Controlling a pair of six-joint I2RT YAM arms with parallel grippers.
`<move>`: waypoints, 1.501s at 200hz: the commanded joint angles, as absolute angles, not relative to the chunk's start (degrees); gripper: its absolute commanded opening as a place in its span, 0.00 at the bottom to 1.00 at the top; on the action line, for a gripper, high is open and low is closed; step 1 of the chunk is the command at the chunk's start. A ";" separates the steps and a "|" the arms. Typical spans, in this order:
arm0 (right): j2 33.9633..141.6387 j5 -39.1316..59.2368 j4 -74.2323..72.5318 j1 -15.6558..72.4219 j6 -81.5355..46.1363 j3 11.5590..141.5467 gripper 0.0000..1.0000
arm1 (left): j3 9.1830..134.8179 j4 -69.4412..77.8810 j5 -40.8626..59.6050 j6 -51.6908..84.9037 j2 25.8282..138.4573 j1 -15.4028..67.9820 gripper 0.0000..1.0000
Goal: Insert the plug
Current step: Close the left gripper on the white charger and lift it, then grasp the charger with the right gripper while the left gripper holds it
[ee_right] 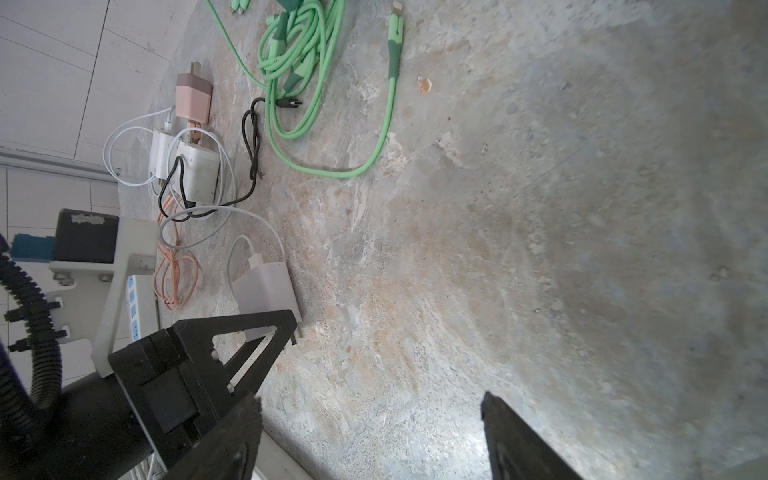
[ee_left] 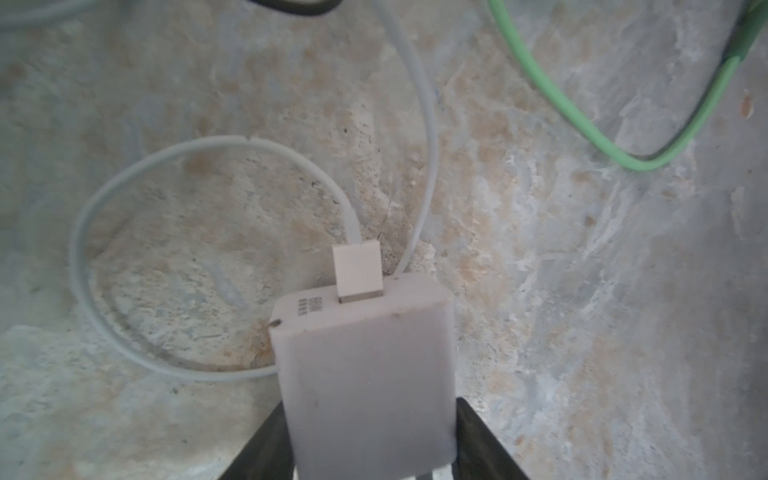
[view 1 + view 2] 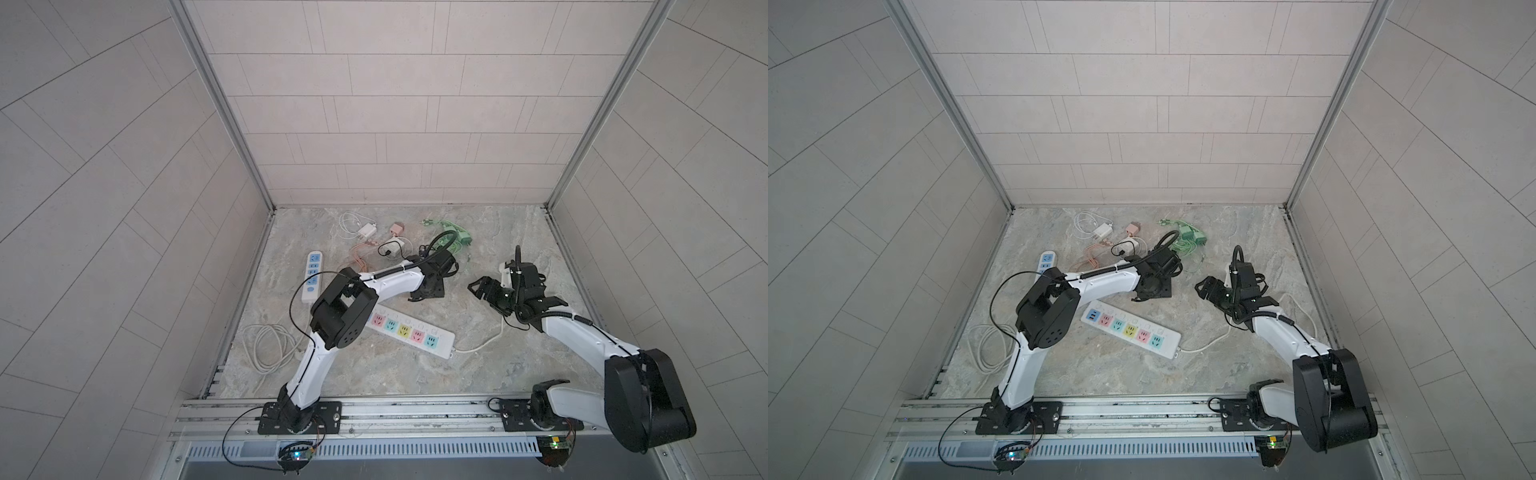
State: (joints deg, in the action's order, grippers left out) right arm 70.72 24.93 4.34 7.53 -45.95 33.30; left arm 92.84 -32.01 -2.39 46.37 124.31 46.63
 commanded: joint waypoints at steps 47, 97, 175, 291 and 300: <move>72.39 27.84 4.39 7.30 -43.75 34.74 0.83 | 84.52 -23.58 -5.80 26.60 116.10 46.32 0.38; 74.94 33.67 2.39 7.56 -42.89 37.62 0.78 | 73.48 -10.19 -2.76 15.67 107.14 46.33 0.38; 78.88 37.45 7.44 10.76 -42.53 47.38 0.71 | 62.28 4.83 8.94 11.65 100.99 46.42 0.38; 86.66 39.18 12.36 19.49 -39.53 55.16 0.66 | 50.25 18.69 11.19 9.85 93.75 46.76 0.38; 86.57 39.20 12.42 19.60 -39.42 55.12 0.64 | 50.02 19.05 11.28 9.89 93.52 46.78 0.38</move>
